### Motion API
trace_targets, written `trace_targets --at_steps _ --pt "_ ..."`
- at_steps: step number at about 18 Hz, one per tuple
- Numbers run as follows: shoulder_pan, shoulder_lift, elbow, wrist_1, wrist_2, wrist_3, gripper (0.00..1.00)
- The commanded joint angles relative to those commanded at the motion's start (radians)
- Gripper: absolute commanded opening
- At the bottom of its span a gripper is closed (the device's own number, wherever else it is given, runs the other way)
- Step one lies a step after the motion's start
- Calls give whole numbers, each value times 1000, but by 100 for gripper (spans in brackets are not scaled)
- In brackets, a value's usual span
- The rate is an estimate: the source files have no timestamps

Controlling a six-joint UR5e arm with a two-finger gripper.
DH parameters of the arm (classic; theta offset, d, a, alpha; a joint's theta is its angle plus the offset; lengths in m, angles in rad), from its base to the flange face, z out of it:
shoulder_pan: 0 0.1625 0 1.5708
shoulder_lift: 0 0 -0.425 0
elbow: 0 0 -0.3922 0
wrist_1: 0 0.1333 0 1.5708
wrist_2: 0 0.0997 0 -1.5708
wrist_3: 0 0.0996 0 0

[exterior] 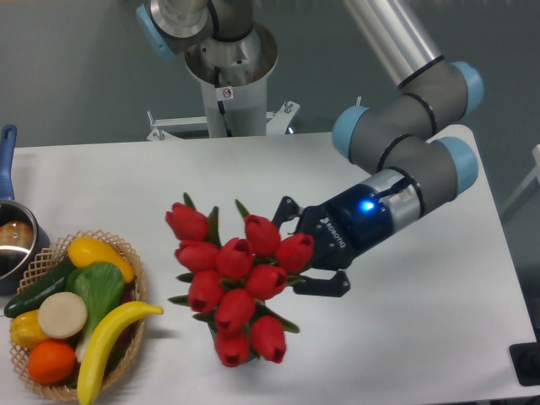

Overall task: Insert the flowers into the vase
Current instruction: 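Carry the held tulips over to the dark grey vase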

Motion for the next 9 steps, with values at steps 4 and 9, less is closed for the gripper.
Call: trace_targets --at_steps 4,9 --pt "0 5 -32 2 3 23 1" --pt "0 3 -104 2 11 126 3"
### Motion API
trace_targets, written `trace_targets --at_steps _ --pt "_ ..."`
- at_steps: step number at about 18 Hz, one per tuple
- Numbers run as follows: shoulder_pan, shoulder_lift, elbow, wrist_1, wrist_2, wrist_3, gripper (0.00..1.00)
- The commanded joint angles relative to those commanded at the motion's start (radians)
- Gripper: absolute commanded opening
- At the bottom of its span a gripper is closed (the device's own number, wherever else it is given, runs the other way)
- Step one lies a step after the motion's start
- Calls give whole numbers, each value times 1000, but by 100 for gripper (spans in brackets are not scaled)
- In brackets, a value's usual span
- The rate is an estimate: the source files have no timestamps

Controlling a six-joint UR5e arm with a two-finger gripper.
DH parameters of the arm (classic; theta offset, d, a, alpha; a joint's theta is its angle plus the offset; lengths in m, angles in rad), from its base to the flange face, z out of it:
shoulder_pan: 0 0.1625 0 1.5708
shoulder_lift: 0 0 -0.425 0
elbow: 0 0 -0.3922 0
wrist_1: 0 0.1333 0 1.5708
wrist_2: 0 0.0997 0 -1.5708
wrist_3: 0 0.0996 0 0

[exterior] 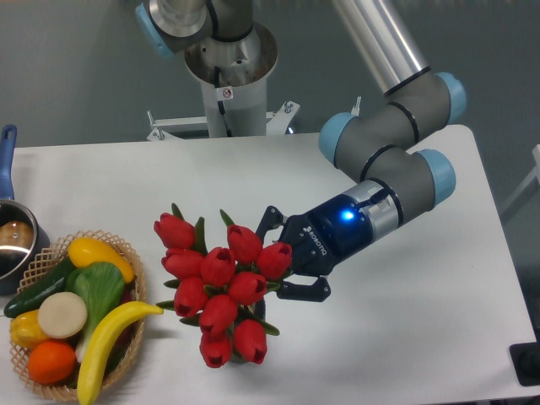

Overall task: Insert the flowers into the vase
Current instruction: 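Carry the held tulips over to the dark grey vase, then lower the tulip stems down into the dark grey vase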

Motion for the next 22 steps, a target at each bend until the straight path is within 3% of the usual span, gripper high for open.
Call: trace_targets --at_steps 6,13,21,22 --pt "-2 3 -113 3 -2 71 6" --pt "-3 -12 -189 8 9 189 24" --pt "5 -8 -229 9 69 195 100" --pt "8 -8 -232 9 75 196 100"
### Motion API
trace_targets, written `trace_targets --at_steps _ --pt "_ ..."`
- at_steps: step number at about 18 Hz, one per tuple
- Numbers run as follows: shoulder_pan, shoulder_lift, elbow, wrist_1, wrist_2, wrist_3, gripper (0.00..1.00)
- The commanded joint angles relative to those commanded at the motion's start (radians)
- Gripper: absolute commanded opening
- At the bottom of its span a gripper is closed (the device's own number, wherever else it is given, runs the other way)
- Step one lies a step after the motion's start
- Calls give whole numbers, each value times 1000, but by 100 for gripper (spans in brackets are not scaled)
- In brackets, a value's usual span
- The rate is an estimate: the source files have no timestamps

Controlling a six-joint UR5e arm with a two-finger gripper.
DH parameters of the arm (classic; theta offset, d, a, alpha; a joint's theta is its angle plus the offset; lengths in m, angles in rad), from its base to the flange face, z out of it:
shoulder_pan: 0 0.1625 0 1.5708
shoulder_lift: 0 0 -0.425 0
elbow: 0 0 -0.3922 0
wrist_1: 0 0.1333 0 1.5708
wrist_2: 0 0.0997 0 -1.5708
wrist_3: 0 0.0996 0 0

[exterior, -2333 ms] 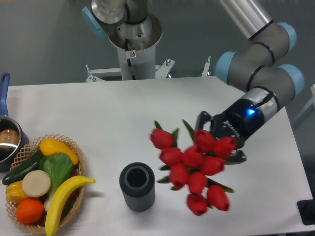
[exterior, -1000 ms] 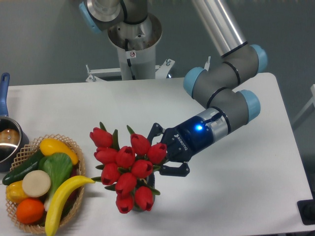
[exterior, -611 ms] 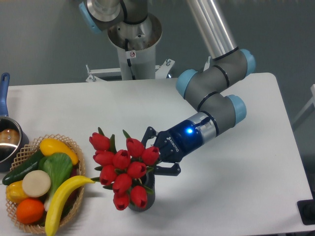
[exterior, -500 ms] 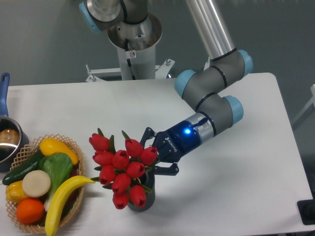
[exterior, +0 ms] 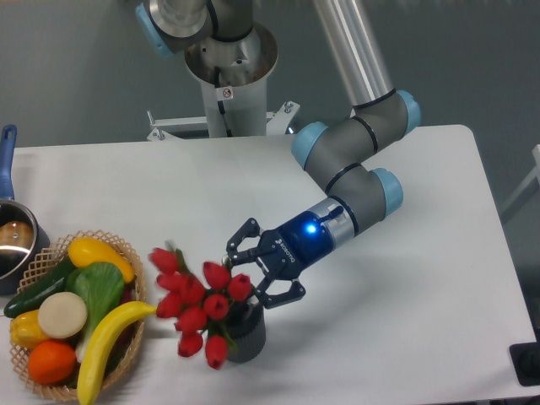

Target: Insert the flowers into the vase

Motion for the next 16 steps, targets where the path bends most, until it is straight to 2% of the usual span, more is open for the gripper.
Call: trace_targets --at_steps 3,7,11,13,16 --pt "31 14 -8 -2 34 2 100" --pt "74 80 -22 -3 100 -12 100" --pt "124 101 -22 -3 130 -15 100" --pt "158 124 -20 -3 179 -17 100" --pt "196 153 -8 -2 319 -26 100"
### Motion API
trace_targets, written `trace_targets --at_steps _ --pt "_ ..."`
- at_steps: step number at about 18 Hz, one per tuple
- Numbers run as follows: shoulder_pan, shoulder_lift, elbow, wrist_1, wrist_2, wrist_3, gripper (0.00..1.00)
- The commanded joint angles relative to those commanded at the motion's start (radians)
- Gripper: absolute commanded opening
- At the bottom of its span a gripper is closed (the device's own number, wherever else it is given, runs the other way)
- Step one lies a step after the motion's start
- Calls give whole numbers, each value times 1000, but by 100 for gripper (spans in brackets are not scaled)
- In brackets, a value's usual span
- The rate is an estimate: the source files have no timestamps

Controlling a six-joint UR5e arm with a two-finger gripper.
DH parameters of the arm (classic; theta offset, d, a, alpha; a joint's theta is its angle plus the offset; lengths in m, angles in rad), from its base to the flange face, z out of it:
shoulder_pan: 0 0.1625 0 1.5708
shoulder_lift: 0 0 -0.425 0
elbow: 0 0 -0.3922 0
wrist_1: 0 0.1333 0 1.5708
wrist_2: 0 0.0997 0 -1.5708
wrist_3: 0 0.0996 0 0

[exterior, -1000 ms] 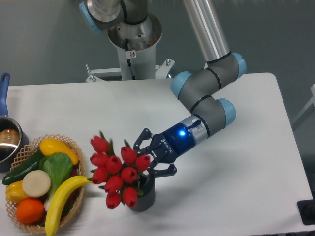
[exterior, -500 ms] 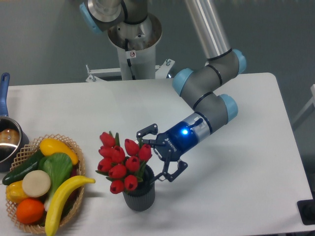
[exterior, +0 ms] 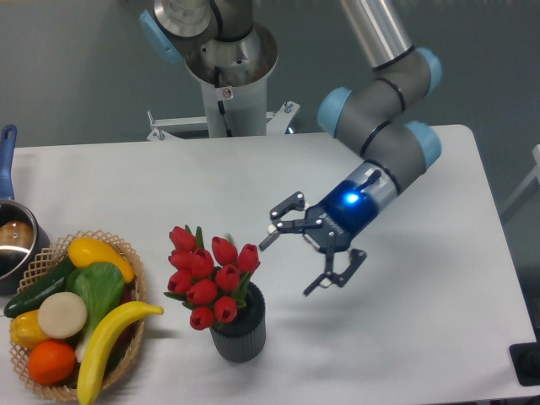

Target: Insert the flowers into the vase

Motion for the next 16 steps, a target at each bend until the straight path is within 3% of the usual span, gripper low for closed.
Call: trace_targets --at_steps 8,11,16 --pt "109 66 75 -2 508 -3 100" --pt "126 58 104 -2 733 14 100" --pt "120 -1 166 -6 1019 63 100"
